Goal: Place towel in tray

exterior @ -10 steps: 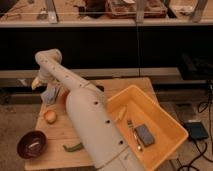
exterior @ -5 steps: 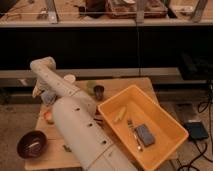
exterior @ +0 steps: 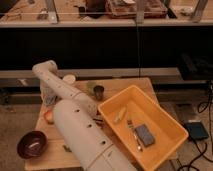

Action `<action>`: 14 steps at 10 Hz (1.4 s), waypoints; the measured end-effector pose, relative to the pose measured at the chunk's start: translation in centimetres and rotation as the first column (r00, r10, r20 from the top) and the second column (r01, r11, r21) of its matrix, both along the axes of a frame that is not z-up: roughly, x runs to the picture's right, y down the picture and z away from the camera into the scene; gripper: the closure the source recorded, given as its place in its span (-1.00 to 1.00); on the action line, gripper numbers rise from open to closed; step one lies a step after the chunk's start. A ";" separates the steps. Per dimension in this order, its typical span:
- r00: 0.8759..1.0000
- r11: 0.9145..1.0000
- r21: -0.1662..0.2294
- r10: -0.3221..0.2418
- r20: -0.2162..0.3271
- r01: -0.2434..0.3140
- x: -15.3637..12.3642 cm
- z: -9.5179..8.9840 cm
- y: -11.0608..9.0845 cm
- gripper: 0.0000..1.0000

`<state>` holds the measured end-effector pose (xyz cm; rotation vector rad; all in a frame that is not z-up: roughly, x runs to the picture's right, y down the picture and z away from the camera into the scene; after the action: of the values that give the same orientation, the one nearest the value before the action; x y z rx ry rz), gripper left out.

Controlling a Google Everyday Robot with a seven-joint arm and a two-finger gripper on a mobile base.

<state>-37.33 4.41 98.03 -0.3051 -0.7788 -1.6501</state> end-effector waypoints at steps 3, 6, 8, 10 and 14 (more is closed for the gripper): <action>1.000 1.000 -0.005 0.001 0.008 -0.001 -0.3 -0.2 0.2 0.93; 0.994 0.997 -0.026 0.074 0.076 -0.073 1.3 -1.4 -1.0 1.00; 0.990 0.995 0.013 0.100 0.100 -0.102 3.5 -3.7 -3.5 1.00; 0.987 0.991 0.070 0.109 0.114 -0.118 7.2 -7.4 -6.4 1.00; 0.980 0.970 0.166 0.162 0.115 -0.179 17.5 -15.4 -8.0 1.00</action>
<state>-19.81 -3.56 82.65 -0.0284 -0.7082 -1.5673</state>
